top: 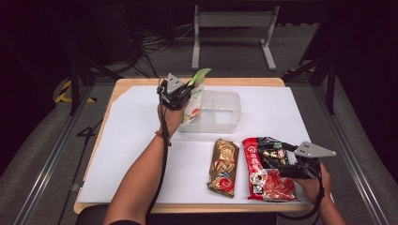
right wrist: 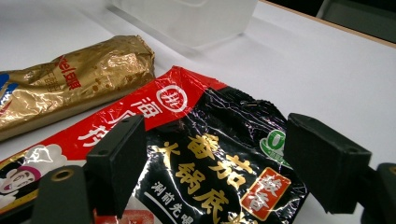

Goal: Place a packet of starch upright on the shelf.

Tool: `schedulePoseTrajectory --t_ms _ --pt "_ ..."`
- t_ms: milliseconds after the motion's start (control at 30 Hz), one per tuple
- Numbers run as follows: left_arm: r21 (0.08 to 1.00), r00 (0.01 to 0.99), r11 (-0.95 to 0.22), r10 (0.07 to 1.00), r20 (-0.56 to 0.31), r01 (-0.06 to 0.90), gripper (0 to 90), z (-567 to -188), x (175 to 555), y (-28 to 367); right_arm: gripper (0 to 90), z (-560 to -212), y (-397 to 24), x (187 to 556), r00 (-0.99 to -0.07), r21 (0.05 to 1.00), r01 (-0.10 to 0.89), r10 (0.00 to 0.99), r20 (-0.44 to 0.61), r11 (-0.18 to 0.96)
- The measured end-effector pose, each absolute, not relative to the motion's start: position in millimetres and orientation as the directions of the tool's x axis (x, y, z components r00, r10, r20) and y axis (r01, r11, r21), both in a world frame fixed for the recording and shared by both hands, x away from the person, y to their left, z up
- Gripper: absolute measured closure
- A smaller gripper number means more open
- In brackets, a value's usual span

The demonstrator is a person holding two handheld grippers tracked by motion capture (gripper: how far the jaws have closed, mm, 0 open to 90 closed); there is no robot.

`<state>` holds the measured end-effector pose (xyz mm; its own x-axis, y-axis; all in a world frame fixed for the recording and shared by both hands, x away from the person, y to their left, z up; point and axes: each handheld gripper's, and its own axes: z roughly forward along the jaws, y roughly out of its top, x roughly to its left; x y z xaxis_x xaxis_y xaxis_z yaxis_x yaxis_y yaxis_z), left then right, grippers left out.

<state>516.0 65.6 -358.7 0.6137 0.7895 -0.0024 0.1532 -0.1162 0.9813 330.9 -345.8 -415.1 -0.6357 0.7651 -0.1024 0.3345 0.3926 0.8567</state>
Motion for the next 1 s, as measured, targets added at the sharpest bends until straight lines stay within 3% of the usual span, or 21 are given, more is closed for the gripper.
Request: schedulePoseTrajectory --t_ms 200,1000 --pt "0.979 0.654 -0.154 0.756 0.029 0.134 79.8 -360 506 75 22.3 -415 -345 331 -0.636 0.856 0.335 0.765 -0.103 0.394" --pt "0.967 0.709 -0.22 0.703 0.067 0.127 79.0 -368 485 101 22.5 -415 -345 330 -0.638 0.857 0.335 0.764 -0.099 0.391"
